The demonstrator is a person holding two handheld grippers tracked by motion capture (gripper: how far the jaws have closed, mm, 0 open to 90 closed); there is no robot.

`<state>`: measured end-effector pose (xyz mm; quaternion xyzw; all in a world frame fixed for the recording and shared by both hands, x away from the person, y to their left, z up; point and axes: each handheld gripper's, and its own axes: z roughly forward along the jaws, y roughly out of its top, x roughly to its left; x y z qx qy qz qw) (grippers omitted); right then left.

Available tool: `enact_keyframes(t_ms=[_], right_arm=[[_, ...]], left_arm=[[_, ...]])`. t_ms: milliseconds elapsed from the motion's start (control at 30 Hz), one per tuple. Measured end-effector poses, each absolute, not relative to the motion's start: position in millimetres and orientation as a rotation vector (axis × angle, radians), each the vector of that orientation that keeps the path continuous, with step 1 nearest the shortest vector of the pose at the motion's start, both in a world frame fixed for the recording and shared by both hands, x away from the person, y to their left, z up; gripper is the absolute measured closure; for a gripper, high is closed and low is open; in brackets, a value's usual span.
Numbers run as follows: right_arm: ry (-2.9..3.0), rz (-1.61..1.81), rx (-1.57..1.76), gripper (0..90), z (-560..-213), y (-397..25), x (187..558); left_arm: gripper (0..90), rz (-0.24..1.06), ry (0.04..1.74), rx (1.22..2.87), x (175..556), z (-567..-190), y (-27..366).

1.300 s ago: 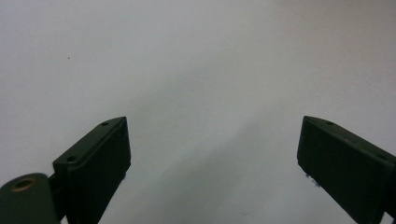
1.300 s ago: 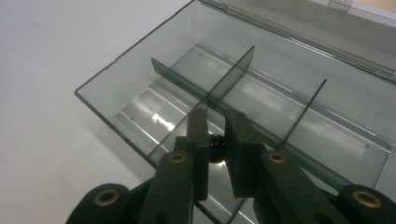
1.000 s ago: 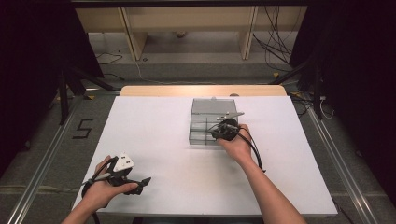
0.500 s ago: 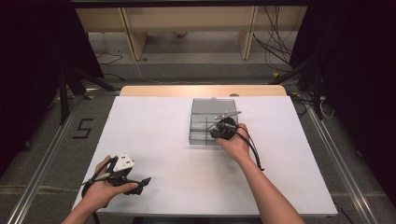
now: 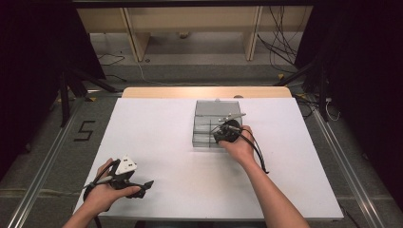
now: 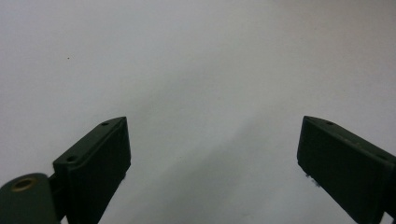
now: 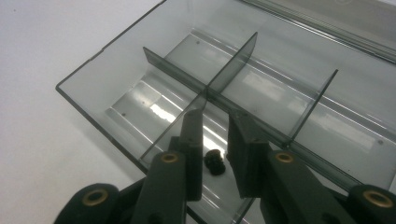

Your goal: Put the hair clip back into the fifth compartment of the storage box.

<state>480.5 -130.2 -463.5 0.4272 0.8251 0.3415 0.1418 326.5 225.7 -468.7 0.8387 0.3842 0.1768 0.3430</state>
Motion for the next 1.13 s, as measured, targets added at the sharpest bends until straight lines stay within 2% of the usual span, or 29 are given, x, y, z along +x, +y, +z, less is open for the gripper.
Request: enact_keyframes(t_ms=[300, 667, 1133], right_arm=[[2.333, 1.05, 1.236, 64.7, -452.2, -146.0, 470.9], [2.303, 1.187, 1.229, 46.6, -438.5, -184.5, 437.8], [2.213, 1.315, 1.227, 40.9, -442.6, -239.6, 366.1]], left_arm=[[9.3, 0.464, 0.999, 2.175, 326.3, -468.7, 225.8], [9.3, 0.467, 1.002, 2.173, 326.2, -468.0, 226.2], [9.4, 0.477, 1.007, 2.165, 325.9, -467.3, 224.3]])
